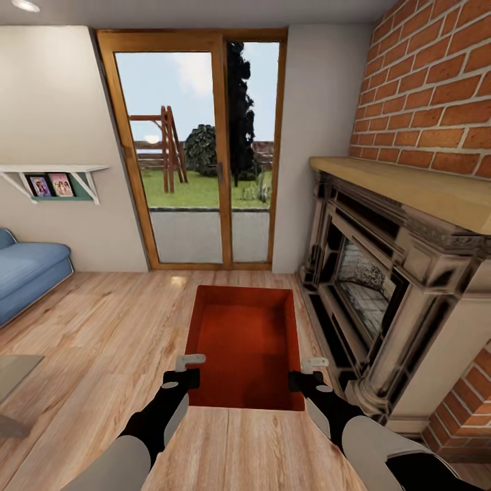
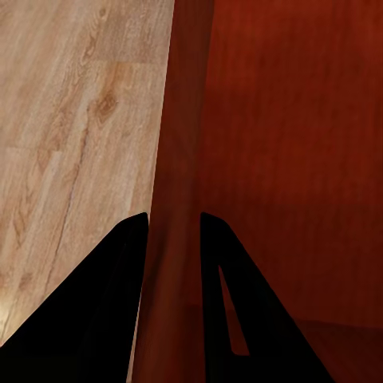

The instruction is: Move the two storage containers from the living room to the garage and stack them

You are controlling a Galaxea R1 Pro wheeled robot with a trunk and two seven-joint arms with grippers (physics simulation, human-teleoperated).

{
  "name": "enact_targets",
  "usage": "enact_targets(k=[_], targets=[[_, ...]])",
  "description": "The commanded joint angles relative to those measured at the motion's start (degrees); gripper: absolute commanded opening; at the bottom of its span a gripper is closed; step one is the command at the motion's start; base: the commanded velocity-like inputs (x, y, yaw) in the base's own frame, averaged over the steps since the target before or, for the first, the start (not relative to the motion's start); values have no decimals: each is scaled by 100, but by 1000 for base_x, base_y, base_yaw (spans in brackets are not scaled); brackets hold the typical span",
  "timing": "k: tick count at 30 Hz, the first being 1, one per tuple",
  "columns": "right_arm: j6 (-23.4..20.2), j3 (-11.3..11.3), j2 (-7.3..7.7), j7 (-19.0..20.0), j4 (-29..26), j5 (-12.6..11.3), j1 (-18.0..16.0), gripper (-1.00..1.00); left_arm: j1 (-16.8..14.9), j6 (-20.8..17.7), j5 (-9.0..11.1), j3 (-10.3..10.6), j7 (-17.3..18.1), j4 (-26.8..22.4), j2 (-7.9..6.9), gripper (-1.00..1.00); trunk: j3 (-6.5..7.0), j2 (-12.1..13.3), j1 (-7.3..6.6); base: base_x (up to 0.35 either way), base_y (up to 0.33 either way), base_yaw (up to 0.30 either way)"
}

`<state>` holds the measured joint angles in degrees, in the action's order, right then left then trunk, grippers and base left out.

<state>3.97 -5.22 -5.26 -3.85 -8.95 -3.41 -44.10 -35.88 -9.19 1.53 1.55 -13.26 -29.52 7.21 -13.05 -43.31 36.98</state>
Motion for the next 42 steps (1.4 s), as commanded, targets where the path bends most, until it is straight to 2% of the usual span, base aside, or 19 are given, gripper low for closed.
enact_targets(k=[1,42], targets=[[245,30,6,-358,-10,10,-11,-100,2,-48,5,21,-142,7,-88,-100,-8,-7,1,0,0,0],[245,30,-6,-397,-7,7,-11,-100,2,-48,5,21,-142,-18,-87,-100,9,-7,1,0,0,0]])
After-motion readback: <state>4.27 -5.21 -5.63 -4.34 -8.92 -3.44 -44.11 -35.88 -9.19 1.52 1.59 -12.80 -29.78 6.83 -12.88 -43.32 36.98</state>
